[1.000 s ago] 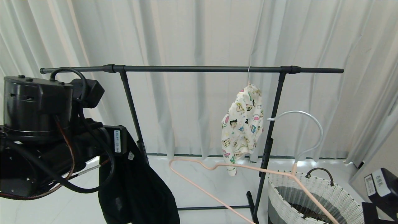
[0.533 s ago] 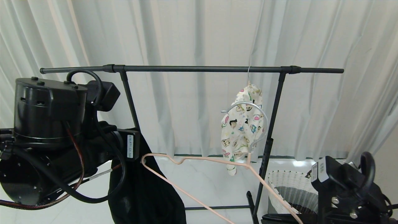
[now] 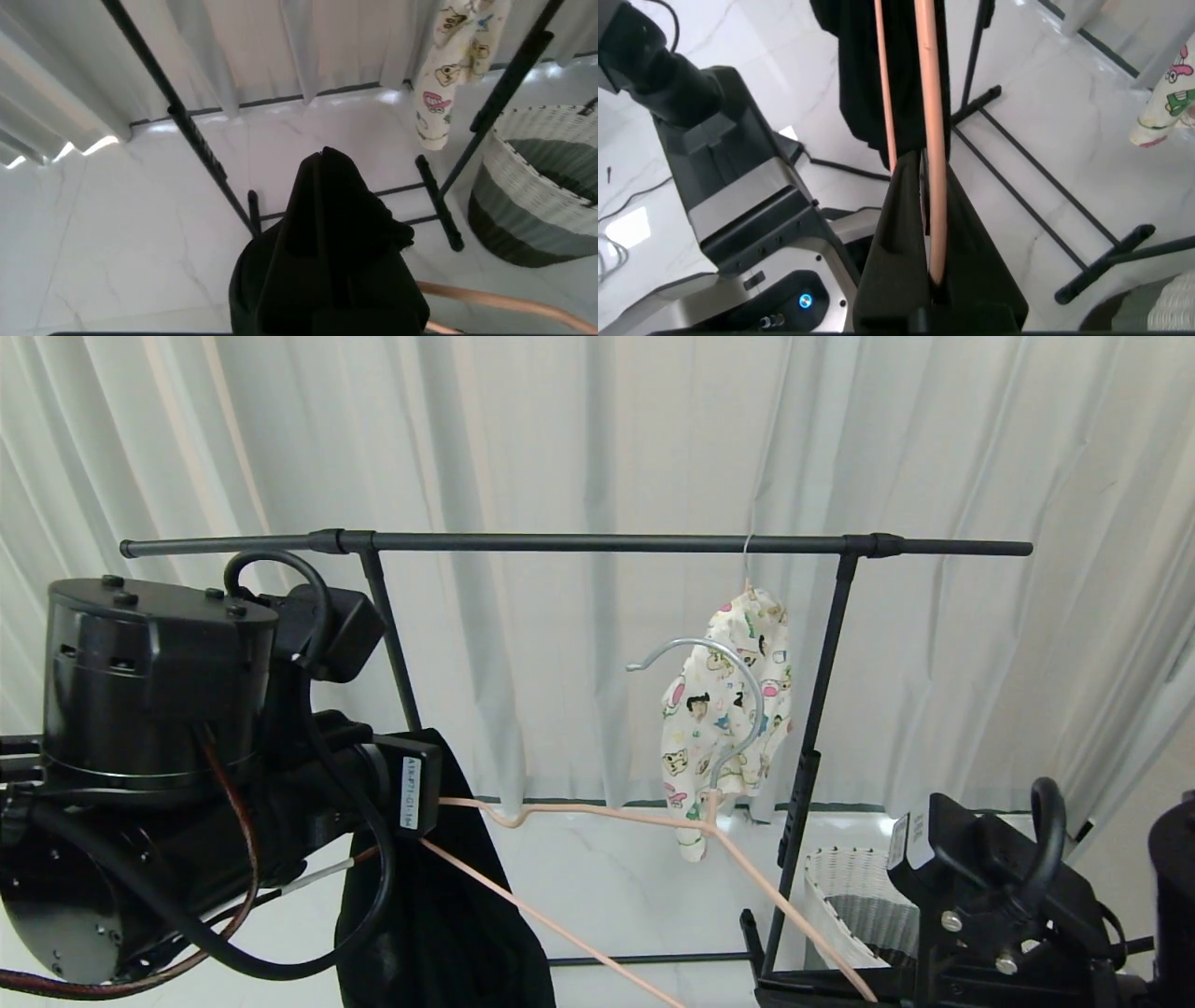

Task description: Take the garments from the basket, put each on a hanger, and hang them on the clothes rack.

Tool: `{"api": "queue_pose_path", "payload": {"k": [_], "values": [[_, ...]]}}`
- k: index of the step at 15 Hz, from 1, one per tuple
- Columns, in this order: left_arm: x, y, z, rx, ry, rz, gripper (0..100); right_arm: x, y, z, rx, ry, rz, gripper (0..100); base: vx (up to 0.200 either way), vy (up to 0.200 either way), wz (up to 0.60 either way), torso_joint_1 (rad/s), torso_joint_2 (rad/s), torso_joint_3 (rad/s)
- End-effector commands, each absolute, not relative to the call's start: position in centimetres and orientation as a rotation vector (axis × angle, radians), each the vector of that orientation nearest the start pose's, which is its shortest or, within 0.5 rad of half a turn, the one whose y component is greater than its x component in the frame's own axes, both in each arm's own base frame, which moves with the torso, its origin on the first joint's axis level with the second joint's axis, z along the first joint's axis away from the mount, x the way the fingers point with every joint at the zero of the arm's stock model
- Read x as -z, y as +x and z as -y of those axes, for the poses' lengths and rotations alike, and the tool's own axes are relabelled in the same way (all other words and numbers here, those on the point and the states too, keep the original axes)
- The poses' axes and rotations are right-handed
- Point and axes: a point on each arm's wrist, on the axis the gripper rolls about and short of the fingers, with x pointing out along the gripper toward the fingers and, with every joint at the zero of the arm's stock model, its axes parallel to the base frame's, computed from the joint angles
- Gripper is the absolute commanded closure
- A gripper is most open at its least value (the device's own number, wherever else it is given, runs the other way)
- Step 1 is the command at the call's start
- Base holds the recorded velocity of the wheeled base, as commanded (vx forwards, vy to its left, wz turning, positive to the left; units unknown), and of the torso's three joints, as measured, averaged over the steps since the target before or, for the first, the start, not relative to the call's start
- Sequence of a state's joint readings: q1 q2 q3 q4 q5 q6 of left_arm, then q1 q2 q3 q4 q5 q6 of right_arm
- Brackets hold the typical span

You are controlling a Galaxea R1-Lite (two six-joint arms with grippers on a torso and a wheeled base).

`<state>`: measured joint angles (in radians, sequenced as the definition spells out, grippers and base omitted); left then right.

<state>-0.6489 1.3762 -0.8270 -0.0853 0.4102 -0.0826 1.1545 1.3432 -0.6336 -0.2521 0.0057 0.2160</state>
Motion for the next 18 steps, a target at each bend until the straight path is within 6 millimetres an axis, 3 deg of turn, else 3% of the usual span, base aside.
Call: {"api": "queue_pose_path", "payload": {"k": [1, 6, 10, 18], "values": [[-22.4, 17.8, 12.8, 0.243, 0.163, -0.405, 100, -19.0, 8.3, -19.3, -1.107, -0.077, -0.531, 100, 0.0, 0.0, 0.0, 0.0, 0.0, 0.0], [-22.6, 16.1, 11.5, 0.436, 0.274, -0.37, 100, -19.0, 8.4, -20.3, -1.138, -0.087, -0.543, 100, 0.0, 0.0, 0.0, 0.0, 0.0, 0.0], [-22.4, 17.0, 7.8, 0.371, 0.372, -0.364, 100, -18.6, 8.3, -20.3, -1.135, -0.095, -0.556, 100, 0.0, 0.0, 0.0, 0.0, 0.0, 0.0], [-22.6, 16.9, 7.6, 0.396, 0.361, -0.354, 100, -19.4, 8.4, -20.8, -1.176, -0.048, -0.493, 100, 0.0, 0.0, 0.0, 0.0, 0.0, 0.0]]}}
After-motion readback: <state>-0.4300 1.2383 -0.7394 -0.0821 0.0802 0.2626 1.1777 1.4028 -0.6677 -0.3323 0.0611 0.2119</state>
